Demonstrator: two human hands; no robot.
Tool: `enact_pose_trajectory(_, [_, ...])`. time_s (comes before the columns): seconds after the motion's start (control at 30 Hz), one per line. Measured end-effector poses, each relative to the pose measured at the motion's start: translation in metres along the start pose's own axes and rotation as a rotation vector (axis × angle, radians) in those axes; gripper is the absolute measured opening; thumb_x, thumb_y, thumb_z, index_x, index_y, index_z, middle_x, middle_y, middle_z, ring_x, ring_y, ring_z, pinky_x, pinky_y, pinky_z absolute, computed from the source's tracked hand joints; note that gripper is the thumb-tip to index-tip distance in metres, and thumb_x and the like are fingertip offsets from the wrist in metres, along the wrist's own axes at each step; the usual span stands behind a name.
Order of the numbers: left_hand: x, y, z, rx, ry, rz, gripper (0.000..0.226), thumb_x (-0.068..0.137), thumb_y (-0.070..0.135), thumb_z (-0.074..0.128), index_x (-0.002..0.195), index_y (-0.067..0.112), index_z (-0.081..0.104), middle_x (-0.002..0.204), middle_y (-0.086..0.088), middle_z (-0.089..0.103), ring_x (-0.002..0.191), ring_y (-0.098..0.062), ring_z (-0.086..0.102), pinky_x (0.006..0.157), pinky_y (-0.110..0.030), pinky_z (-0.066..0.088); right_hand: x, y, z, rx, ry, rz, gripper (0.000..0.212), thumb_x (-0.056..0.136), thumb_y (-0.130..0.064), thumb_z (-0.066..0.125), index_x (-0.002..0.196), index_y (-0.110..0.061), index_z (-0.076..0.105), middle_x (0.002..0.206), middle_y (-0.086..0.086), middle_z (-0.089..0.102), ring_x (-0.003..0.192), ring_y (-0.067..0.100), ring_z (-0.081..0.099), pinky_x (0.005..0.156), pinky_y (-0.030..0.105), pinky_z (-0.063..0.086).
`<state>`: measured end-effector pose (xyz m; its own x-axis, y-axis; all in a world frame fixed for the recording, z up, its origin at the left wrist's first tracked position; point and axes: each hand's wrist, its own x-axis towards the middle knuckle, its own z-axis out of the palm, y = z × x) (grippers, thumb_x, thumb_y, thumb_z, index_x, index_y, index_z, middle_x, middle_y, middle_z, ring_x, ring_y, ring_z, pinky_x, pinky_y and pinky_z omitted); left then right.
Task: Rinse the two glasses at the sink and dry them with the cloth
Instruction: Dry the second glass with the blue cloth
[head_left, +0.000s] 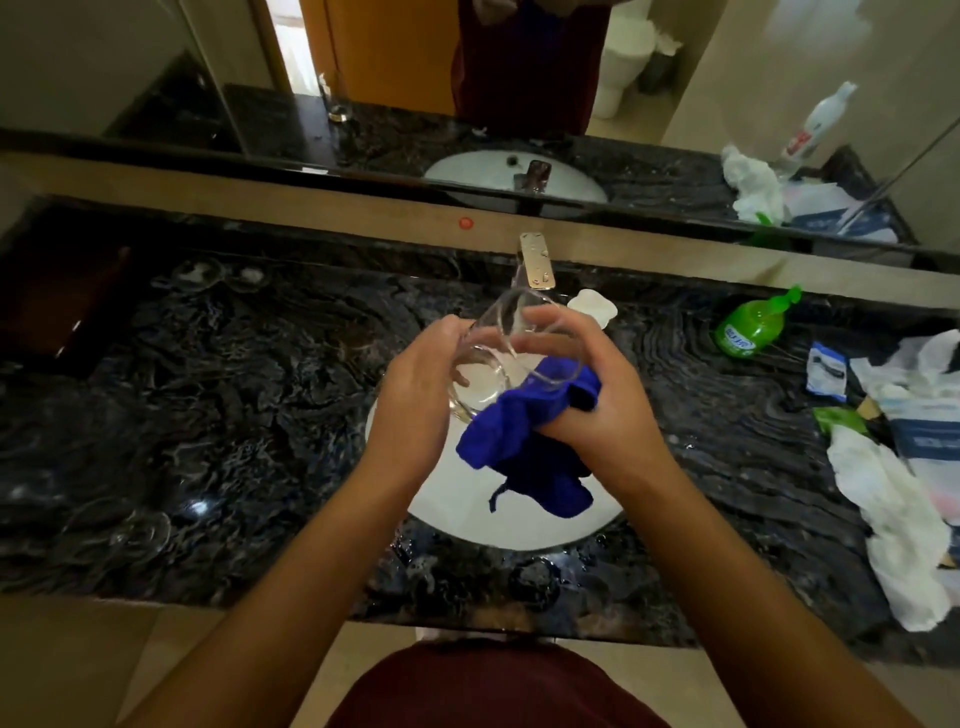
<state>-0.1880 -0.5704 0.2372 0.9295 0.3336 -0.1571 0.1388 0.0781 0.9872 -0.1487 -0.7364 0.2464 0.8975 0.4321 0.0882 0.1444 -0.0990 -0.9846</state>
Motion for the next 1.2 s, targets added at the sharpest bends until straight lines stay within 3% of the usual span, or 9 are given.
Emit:
enact_pose_trajectory(0.17, [-0.014, -0.007, -0.036, 0.372, 0.006, 0.304, 0.026, 0.103, 0.034, 0.047, 0.113, 0.03, 0.07, 0.112, 0.009, 0.071, 0.101, -0.013, 0.066, 0.086, -0.041, 0.054, 0.002, 0.001, 0.003, -0.088, -0.06, 0.0, 0.061, 0.068, -0.012, 0.087, 0.123, -0.025, 0.063, 0.11, -0.003, 0.075, 0.104, 0.019, 0.072, 0.086, 0.028, 0.059])
enact_pose_trajectory(0.3, [-0.033, 0.004, -0.06, 0.346, -0.026, 0.259, 0.022, 0.101, 0.043, 0.058, 0.118, 0.035, 0.069, 0.092, 0.001, 0.073, 0.074, -0.033, 0.065, 0.063, -0.049, 0.054, 0.002, 0.006, 0.009, -0.174, -0.146, -0.017, 0.066, 0.067, -0.033, 0.09, 0.126, -0.027, 0.062, 0.113, -0.005, 0.074, 0.102, 0.02, 0.072, 0.087, 0.036, 0.059])
enact_pose_trajectory(0.4, [-0.048, 0.008, -0.068, 0.364, -0.043, 0.199, 0.027, 0.101, 0.047, 0.058, 0.125, 0.037, 0.065, 0.067, -0.006, 0.069, 0.064, -0.025, 0.067, 0.064, -0.044, 0.055, 0.001, 0.006, 0.013, -0.262, -0.194, -0.067, 0.072, 0.063, -0.042, 0.091, 0.127, -0.029, 0.062, 0.115, -0.008, 0.073, 0.104, 0.015, 0.071, 0.091, 0.036, 0.058])
enact_pose_trajectory(0.57, [-0.068, -0.006, -0.053, 0.355, -0.028, -0.011, 0.033, 0.098, 0.062, 0.054, 0.119, 0.04, 0.065, 0.062, -0.006, 0.068, 0.045, -0.01, 0.054, 0.05, -0.029, 0.047, 0.001, 0.012, 0.015, -0.362, -0.368, -0.17, 0.08, 0.061, -0.024, 0.1, 0.131, -0.024, 0.064, 0.118, -0.011, 0.073, 0.103, 0.006, 0.07, 0.09, 0.024, 0.056])
enact_pose_trajectory(0.67, [-0.081, -0.013, -0.045, 0.462, 0.077, -0.017, 0.019, 0.103, 0.041, 0.058, 0.119, 0.044, 0.066, 0.078, 0.002, 0.075, 0.059, -0.008, 0.069, 0.055, -0.03, 0.052, -0.001, 0.017, 0.016, -0.349, -0.437, -0.259, 0.078, 0.061, -0.027, 0.1, 0.131, -0.023, 0.065, 0.118, -0.014, 0.072, 0.106, 0.006, 0.069, 0.09, 0.025, 0.055])
enact_pose_trajectory(0.73, [-0.091, -0.012, -0.043, 0.552, 0.118, -0.031, 0.03, 0.102, 0.022, 0.055, 0.122, 0.041, 0.066, 0.084, 0.004, 0.076, 0.063, -0.006, 0.071, 0.057, -0.027, 0.053, -0.006, 0.022, 0.017, -0.29, -0.482, -0.239, 0.078, 0.061, -0.027, 0.1, 0.131, -0.025, 0.065, 0.116, -0.016, 0.073, 0.101, 0.005, 0.07, 0.087, 0.023, 0.055])
enact_pose_trajectory(0.87, [-0.115, -0.011, -0.036, 0.574, 0.217, -0.098, 0.036, 0.1, 0.012, 0.049, 0.118, 0.038, 0.066, 0.071, 0.001, 0.073, 0.053, -0.013, 0.069, 0.049, -0.025, 0.051, -0.01, 0.03, 0.02, -0.197, -0.578, -0.193, 0.079, 0.062, -0.022, 0.1, 0.133, -0.031, 0.065, 0.116, -0.013, 0.074, 0.101, 0.009, 0.071, 0.089, 0.03, 0.058])
enact_pose_trajectory(1.0, [-0.136, -0.017, -0.037, 0.45, 0.333, -0.157, 0.037, 0.101, 0.007, 0.044, 0.11, 0.036, 0.066, 0.056, -0.011, 0.069, 0.042, -0.026, 0.06, 0.042, -0.025, 0.047, -0.014, 0.035, 0.024, -0.152, -0.672, -0.131, 0.064, 0.074, -0.013, 0.091, 0.122, -0.046, 0.066, 0.109, -0.029, 0.072, 0.1, -0.002, 0.069, 0.089, 0.016, 0.05])
enact_pose_trajectory(1.2, [-0.157, -0.04, -0.069, 0.31, 0.513, -0.224, 0.036, 0.104, 0.003, 0.041, 0.123, 0.018, 0.067, 0.06, -0.022, 0.068, 0.039, -0.024, 0.055, 0.037, -0.018, 0.038, -0.011, 0.047, 0.026, -0.108, -0.546, -0.068, 0.038, 0.089, 0.005, 0.069, 0.101, -0.031, 0.073, 0.096, -0.015, 0.075, 0.093, 0.007, 0.07, 0.08, 0.015, 0.051])
